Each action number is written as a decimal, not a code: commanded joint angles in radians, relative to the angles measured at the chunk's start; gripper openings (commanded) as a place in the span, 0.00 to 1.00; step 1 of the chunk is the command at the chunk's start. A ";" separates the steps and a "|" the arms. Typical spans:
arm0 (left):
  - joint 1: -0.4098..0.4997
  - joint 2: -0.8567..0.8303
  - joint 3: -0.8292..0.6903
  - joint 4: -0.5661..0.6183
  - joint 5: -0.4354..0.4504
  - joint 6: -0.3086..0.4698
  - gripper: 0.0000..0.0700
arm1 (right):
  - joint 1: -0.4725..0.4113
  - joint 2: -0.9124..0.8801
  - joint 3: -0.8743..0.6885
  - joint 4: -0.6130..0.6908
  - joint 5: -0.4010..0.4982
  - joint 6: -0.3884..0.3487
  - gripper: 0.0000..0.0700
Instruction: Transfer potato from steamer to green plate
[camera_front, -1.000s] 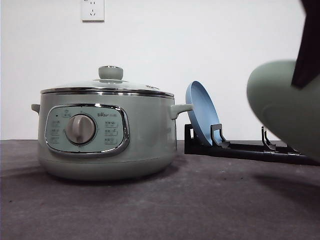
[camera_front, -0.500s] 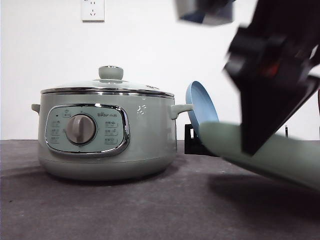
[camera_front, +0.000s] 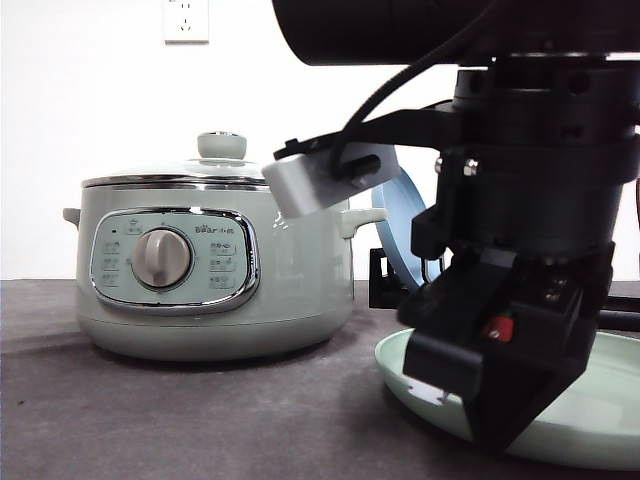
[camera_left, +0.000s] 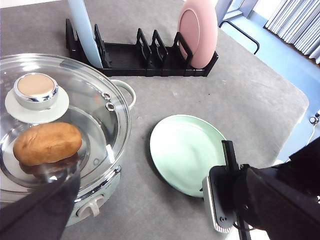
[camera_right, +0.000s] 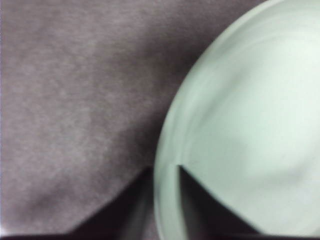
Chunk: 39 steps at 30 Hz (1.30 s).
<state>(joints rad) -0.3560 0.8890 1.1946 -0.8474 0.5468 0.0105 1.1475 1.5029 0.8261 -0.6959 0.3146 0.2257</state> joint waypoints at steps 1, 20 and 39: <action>-0.004 0.007 0.026 0.007 0.008 0.016 0.97 | 0.015 -0.002 0.021 0.007 0.000 0.030 0.38; -0.004 0.007 0.026 0.005 0.008 0.024 0.97 | -0.313 -0.387 0.274 -0.084 -0.309 0.012 0.73; -0.005 0.008 0.026 0.004 0.008 0.031 0.97 | -0.724 -0.816 0.274 -0.228 -0.625 -0.061 0.73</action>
<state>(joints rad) -0.3561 0.8890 1.1946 -0.8490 0.5468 0.0212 0.4206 0.6826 1.0882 -0.9272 -0.2988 0.1449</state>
